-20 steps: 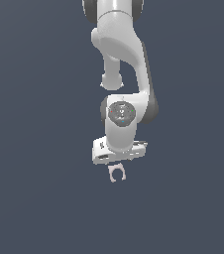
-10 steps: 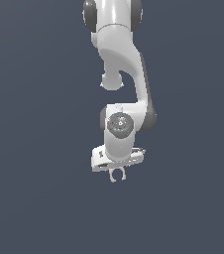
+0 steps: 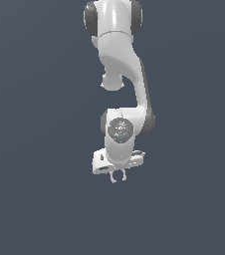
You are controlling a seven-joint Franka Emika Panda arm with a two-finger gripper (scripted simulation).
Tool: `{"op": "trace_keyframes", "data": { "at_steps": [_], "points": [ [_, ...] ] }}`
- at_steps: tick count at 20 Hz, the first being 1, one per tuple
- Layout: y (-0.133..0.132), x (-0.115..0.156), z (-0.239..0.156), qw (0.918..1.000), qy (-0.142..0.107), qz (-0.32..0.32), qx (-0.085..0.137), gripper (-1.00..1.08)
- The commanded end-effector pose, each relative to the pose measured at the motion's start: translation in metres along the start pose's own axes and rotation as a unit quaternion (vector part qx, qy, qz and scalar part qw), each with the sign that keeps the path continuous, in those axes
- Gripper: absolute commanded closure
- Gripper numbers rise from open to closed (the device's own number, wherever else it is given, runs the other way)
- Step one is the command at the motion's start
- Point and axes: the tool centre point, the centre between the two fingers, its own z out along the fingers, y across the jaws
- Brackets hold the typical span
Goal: Pick up the object and move it to a goal position.
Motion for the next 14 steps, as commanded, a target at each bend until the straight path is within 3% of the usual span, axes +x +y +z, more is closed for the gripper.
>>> {"op": "trace_keyframes", "data": {
  "at_steps": [1, 10, 11, 14],
  "points": [
    [0.0, -0.001, 0.015, 1.0, -0.001, 0.0, 0.0, -0.92],
    [0.0, 0.0, 0.033, 1.0, -0.001, -0.001, 0.0, -0.92],
    [0.0, 0.0, 0.033, 1.0, -0.001, -0.001, 0.0, 1.08],
    [0.0, 0.0, 0.033, 1.0, -0.001, -0.001, 0.0, 1.08]
  ]
}}
